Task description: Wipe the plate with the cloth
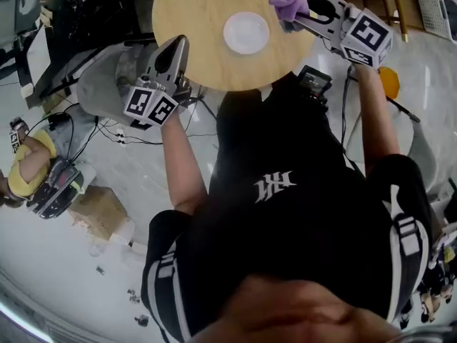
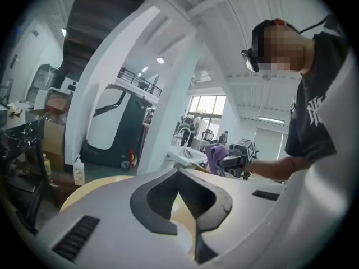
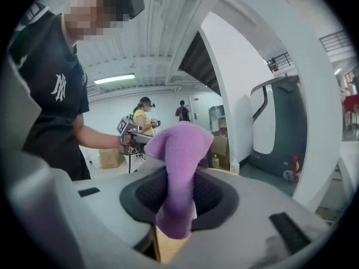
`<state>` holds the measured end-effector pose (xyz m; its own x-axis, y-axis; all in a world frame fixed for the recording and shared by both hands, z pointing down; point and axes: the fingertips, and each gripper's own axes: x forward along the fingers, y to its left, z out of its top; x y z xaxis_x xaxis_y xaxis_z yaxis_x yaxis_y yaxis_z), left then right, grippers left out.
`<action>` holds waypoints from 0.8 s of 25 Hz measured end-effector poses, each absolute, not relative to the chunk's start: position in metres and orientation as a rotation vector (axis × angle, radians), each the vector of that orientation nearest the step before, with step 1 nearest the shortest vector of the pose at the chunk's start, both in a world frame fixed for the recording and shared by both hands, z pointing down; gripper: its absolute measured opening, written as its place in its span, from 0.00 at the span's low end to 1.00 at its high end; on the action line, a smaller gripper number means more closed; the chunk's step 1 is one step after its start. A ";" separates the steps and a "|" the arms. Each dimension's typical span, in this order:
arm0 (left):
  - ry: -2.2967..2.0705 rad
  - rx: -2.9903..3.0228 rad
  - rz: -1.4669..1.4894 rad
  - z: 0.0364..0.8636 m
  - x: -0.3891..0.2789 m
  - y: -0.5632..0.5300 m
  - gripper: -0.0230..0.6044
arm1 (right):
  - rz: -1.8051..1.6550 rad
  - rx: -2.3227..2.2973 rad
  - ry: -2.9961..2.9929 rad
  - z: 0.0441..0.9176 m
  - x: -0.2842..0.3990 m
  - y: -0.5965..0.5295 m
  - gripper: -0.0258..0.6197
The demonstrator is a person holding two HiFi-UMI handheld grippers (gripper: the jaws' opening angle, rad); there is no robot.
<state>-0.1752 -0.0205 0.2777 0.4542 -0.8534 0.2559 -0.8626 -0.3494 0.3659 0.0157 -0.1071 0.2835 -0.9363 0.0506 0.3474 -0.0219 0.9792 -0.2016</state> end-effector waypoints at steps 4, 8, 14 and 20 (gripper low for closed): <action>-1.438 2.412 -0.107 0.217 -0.176 -0.012 0.05 | 0.220 -0.025 -2.955 0.205 0.019 -0.117 0.20; -1.409 2.505 -0.341 0.165 -0.194 0.018 0.05 | 0.264 0.035 -3.191 0.133 0.026 -0.090 0.20; -1.287 2.625 -0.395 0.117 -0.202 0.091 0.05 | 0.293 0.108 -3.347 0.068 0.018 -0.001 0.20; -1.202 2.645 -0.374 0.127 -0.202 0.170 0.05 | 0.206 0.124 -3.320 0.055 -0.008 0.094 0.21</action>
